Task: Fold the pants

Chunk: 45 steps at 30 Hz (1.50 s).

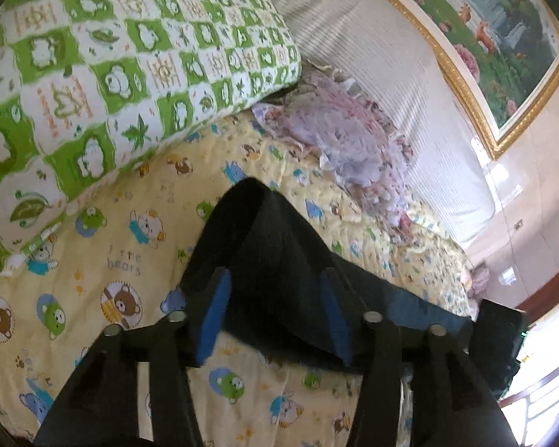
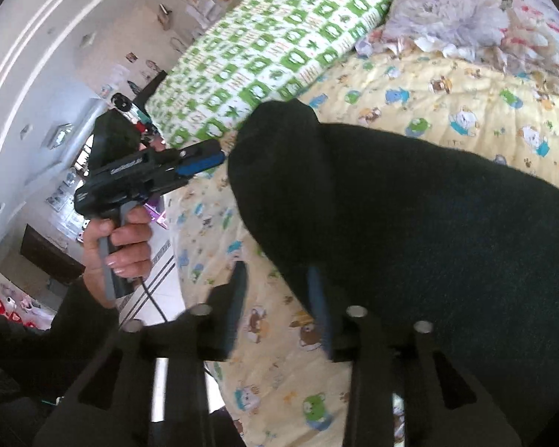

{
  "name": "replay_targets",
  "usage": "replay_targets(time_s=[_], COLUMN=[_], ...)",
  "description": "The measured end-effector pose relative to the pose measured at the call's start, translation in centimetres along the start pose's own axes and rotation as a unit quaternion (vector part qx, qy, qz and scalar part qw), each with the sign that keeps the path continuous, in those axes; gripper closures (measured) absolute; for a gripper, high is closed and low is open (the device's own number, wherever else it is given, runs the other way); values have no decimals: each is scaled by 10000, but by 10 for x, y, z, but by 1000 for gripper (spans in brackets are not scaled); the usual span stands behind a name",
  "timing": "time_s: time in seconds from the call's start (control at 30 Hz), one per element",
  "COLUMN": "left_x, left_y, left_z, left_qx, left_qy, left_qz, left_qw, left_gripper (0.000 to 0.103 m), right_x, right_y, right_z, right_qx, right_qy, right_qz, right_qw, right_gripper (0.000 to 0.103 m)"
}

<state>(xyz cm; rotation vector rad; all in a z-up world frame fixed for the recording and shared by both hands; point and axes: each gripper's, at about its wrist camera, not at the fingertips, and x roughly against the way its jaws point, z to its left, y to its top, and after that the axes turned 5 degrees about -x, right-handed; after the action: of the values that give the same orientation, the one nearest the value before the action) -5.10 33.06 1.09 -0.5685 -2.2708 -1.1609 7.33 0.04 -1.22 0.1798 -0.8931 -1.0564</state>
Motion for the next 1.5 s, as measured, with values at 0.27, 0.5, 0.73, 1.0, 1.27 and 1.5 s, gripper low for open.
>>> replay_targets(time_s=[0.27, 0.5, 0.73, 1.0, 1.27, 1.5], left_x=[-36, -51, -49, -75, -55, 28], left_y=[7, -10, -14, -5, -11, -7], left_z=[9, 25, 14, -3, -14, -47], left_qx=[34, 261, -77, -354, -645, -1003], left_qy=[815, 1096, 1205, 1279, 953, 490], left_qz=[318, 600, 780, 804, 549, -321], left_qw=[9962, 9918, 9896, 9879, 9918, 9932], left_gripper=[39, 35, 32, 27, 68, 69], right_x=[43, 38, -18, -25, -18, 23], right_y=[40, 90, 101, 80, 84, 109], right_z=[-53, -103, -116, -101, -81, -58], right_qx=[-783, -1234, -1013, -510, -106, -104], right_qy=[-967, -1592, -1530, -1316, -1531, -1737], right_qz=[-724, -558, 504, 877, 596, -544], right_qw=[9896, 9779, 9817, 9861, 9864, 9832], right_gripper=[61, 61, 61, 61, 89, 90])
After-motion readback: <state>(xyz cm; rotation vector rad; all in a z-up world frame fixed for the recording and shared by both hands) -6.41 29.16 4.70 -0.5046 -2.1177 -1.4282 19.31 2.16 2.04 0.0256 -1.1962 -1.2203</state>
